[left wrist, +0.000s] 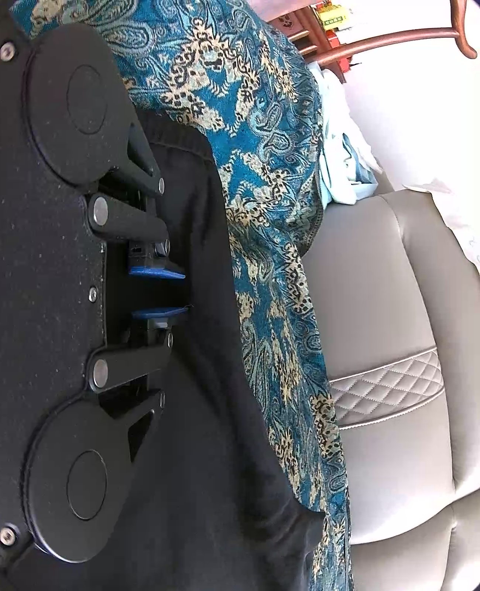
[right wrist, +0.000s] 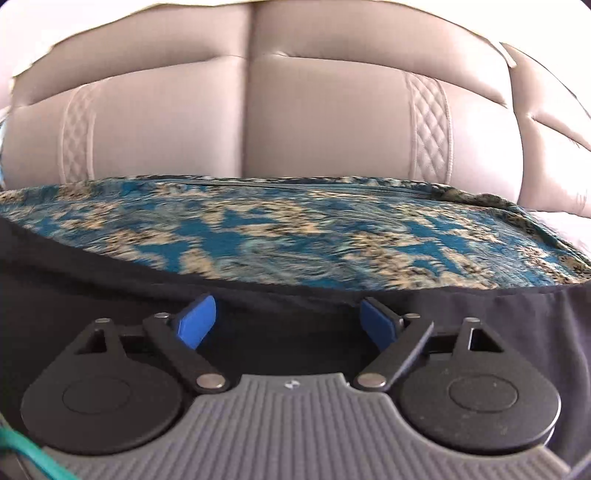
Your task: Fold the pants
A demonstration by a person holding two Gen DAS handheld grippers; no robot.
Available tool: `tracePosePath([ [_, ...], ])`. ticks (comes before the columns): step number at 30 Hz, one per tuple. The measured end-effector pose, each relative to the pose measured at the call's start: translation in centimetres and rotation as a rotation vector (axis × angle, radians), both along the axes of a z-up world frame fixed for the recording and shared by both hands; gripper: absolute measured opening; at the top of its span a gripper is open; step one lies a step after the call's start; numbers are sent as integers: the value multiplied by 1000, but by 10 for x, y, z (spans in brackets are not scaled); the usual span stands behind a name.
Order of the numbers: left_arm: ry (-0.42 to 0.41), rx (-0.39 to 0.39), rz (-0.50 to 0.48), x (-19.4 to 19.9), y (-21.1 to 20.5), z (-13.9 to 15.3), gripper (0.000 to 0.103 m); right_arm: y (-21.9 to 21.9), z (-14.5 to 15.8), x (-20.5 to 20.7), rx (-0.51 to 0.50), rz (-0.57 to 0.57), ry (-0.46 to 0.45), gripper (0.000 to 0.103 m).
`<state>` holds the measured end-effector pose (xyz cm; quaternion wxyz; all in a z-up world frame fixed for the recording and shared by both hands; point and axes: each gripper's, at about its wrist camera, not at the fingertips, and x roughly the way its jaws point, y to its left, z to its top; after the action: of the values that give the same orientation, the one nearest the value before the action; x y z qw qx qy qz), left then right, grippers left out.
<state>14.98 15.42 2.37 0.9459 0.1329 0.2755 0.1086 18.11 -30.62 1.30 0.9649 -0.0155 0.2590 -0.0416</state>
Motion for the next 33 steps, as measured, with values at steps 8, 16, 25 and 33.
tracePosePath([
  [8, -17, -98, -230, -17, -62, 53, 17, -24, 10, -1, 43, -123, -25, 87],
  [16, 95, -227, -493, -3, -175, 27, 15, -56, 14, -38, -17, -181, -58, 86],
  [25, 38, -183, -485, 31, -226, 10, 16, -126, -3, -39, 93, -347, 24, 83],
  [33, 53, -246, -371, 72, -213, 5, 17, -161, -7, -25, 63, -338, 6, 98],
])
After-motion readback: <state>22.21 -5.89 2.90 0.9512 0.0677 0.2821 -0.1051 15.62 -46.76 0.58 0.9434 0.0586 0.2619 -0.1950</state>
